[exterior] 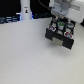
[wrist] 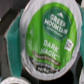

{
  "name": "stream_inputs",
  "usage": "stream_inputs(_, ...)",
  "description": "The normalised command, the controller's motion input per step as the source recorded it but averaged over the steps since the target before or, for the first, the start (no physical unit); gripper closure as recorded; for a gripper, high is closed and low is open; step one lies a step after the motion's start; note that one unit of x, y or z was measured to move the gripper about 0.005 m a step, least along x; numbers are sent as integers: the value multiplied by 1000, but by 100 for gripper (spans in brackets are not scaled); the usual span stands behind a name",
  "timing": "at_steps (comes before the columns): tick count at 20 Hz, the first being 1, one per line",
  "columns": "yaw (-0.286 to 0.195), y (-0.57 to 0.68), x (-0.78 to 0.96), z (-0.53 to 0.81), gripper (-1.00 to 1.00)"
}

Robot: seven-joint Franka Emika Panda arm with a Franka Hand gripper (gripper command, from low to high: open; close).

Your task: Open the kcup holder, insert the kcup into the holder, and close the kcup holder

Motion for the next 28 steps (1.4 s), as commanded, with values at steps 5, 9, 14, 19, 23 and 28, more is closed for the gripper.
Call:
stream_inputs(5, 62, 68, 149, 286, -100)
stream_inputs(9, 31, -9, 206, 389, -100)
stream_inputs(14, 35, -259, 369, 445, -100)
stream_inputs(19, 36, -377, 498, 479, -100)
stream_inputs(23, 43, -428, 558, 388, -100)
stream_inputs(28, 26, -457, 637, 246, -100)
